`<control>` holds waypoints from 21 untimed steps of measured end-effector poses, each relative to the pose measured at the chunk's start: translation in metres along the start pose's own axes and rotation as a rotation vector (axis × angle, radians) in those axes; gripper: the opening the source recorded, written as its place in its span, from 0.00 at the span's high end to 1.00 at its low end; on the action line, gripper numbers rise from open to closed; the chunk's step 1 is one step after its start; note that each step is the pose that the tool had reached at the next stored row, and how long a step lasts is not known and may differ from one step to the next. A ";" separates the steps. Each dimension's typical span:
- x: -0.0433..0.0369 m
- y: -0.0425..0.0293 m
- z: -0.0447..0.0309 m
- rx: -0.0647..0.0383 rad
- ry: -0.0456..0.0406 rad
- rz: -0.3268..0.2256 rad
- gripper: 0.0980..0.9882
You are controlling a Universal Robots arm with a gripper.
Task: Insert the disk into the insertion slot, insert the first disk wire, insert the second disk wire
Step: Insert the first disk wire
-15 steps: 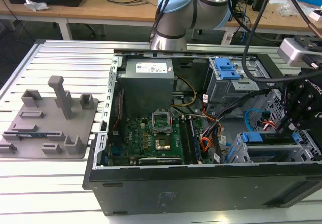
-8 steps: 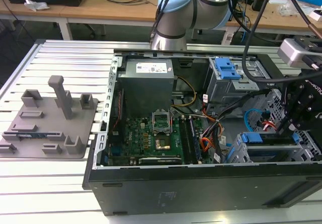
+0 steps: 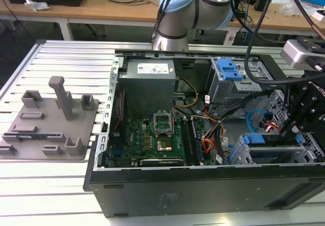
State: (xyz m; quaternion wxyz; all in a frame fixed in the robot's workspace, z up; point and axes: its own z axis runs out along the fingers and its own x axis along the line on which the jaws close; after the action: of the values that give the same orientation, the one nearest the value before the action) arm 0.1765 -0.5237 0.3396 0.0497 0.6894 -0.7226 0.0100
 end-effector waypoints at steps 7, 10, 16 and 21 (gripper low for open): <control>0.0012 0.0015 -0.0269 0.002 0.0003 0.000 0.93; 0.0012 0.0016 -0.0270 0.011 -0.0462 -0.002 0.93; 0.0017 0.0018 -0.0270 0.017 -0.0839 -0.004 0.93; 0.0053 0.0020 -0.0267 0.017 -0.0841 -0.003 0.93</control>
State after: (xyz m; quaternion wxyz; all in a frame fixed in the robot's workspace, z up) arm 0.1759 -0.5266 0.3667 0.0136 0.6909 -0.7227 -0.0131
